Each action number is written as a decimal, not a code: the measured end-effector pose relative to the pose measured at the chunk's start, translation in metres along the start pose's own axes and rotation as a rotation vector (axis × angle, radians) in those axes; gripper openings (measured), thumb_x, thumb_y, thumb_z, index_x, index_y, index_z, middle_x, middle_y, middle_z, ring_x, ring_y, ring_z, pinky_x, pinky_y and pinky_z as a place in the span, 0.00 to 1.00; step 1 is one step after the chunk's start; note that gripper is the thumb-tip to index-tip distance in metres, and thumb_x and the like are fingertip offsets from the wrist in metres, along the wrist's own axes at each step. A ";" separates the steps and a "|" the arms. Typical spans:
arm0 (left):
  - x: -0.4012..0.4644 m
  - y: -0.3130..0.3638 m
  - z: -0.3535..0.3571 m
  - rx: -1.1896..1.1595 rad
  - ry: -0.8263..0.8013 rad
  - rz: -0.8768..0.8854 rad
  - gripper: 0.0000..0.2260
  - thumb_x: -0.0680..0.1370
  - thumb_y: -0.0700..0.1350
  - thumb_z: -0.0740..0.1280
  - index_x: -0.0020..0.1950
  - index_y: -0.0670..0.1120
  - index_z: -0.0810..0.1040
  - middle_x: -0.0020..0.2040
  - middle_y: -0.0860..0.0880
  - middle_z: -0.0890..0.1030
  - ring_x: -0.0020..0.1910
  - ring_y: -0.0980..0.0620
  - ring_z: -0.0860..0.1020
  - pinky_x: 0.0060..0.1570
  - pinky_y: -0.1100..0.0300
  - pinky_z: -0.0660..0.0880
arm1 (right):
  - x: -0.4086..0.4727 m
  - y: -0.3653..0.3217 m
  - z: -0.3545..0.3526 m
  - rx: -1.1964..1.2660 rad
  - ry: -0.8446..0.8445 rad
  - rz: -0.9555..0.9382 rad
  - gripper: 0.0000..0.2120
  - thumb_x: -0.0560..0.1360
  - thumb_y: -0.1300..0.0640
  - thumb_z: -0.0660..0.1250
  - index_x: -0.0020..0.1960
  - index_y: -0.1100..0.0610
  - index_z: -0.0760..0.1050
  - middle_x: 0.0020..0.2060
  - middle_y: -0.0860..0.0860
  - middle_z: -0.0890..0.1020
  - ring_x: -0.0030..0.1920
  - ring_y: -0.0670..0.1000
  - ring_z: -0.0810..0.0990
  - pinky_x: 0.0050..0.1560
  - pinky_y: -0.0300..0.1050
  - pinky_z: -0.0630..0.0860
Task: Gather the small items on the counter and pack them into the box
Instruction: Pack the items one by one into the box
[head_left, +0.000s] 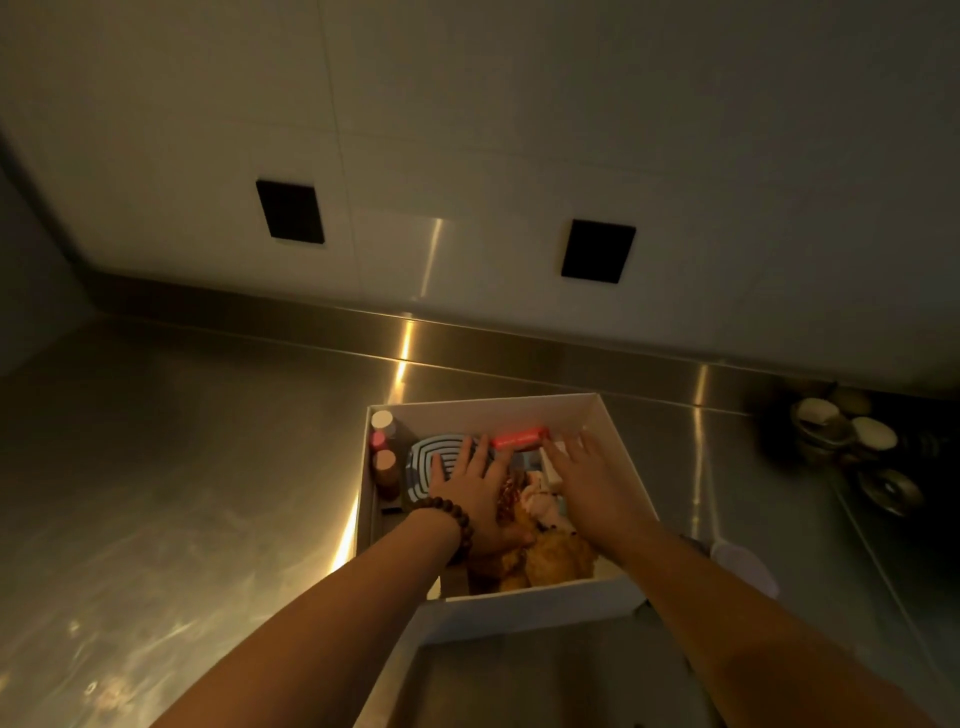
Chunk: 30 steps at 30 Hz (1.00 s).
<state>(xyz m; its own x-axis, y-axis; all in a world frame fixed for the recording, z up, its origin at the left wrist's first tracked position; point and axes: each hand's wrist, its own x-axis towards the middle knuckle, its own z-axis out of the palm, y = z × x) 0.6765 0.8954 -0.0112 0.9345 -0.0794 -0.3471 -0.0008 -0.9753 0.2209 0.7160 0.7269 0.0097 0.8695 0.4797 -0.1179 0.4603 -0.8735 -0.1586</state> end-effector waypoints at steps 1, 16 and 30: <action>0.000 0.001 0.000 -0.005 -0.002 0.005 0.48 0.70 0.70 0.62 0.76 0.53 0.36 0.77 0.48 0.35 0.75 0.45 0.35 0.70 0.38 0.37 | -0.001 -0.001 -0.001 -0.011 -0.002 0.004 0.34 0.79 0.60 0.57 0.77 0.53 0.41 0.77 0.55 0.47 0.76 0.58 0.44 0.74 0.52 0.48; -0.013 0.095 -0.036 -0.319 0.231 0.201 0.32 0.77 0.60 0.62 0.76 0.50 0.55 0.75 0.48 0.60 0.72 0.46 0.63 0.70 0.48 0.62 | -0.076 0.062 -0.040 0.267 0.315 0.130 0.24 0.77 0.67 0.57 0.73 0.60 0.61 0.75 0.57 0.58 0.76 0.54 0.52 0.71 0.39 0.47; -0.039 0.261 0.020 -0.291 0.323 0.225 0.31 0.79 0.56 0.61 0.76 0.47 0.53 0.76 0.47 0.57 0.75 0.47 0.55 0.73 0.54 0.56 | -0.210 0.225 -0.018 0.303 0.140 0.299 0.20 0.79 0.60 0.59 0.70 0.59 0.65 0.72 0.58 0.64 0.72 0.55 0.61 0.68 0.40 0.56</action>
<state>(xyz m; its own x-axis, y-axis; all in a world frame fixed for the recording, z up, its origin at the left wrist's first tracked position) 0.6322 0.6398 0.0415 0.9853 -0.1686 0.0284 -0.1586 -0.8396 0.5195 0.6404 0.4279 0.0164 0.9818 0.1758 -0.0715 0.1302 -0.8982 -0.4198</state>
